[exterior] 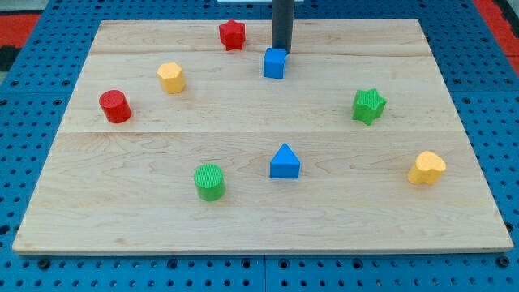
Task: Slide blue cube towards center left
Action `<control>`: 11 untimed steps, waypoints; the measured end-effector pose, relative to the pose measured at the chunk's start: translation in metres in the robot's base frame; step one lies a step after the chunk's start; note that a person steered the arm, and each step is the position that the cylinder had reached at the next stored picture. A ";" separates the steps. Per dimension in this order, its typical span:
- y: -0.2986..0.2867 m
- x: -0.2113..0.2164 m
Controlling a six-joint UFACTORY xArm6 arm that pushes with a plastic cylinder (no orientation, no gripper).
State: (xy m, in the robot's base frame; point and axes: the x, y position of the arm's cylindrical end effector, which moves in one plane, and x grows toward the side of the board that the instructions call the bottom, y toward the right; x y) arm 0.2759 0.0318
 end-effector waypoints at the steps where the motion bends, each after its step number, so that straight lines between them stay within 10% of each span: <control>1: -0.001 0.031; 4: -0.001 0.130; 6: -0.007 0.102; 11: -0.185 0.157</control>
